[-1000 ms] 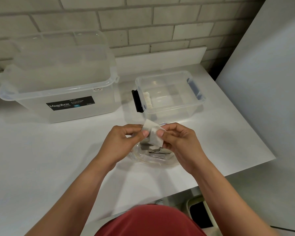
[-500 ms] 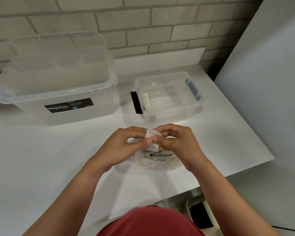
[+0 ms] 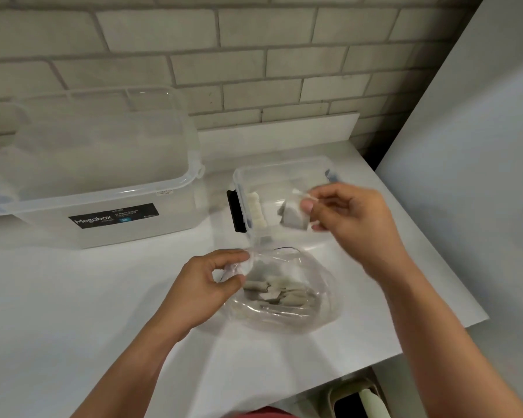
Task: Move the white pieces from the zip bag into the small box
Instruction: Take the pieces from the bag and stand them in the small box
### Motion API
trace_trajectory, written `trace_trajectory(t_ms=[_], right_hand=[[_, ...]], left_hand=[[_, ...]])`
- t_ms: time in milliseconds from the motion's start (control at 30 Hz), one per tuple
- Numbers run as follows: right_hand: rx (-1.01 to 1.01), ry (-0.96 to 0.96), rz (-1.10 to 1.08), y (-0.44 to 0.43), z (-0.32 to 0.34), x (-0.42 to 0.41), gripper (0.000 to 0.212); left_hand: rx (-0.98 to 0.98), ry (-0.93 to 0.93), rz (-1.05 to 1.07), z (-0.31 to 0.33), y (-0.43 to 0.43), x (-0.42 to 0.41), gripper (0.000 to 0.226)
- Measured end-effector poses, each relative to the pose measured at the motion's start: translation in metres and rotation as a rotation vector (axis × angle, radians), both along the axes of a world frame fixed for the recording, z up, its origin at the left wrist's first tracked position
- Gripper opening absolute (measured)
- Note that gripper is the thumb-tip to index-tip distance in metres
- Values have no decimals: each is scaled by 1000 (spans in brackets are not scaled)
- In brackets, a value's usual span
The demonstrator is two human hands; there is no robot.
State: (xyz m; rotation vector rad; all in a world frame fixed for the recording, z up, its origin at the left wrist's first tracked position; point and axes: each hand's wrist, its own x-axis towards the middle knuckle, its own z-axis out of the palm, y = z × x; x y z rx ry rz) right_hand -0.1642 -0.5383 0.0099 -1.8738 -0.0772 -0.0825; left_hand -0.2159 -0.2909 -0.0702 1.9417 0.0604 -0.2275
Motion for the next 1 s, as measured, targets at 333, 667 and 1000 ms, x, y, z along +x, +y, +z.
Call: trace_trajectory(t_ms=[333, 667, 1000], right_hand=[[-579, 372, 429, 30, -63, 146, 17], [-958, 449, 581, 58, -92, 153, 19], [-975, 427, 503, 58, -96, 154, 27]], left_hand=[[-34, 62, 49, -6, -6, 7, 31], [-64, 103, 35, -7, -9, 12, 32], [-49, 120, 23, -6, -7, 15, 31]])
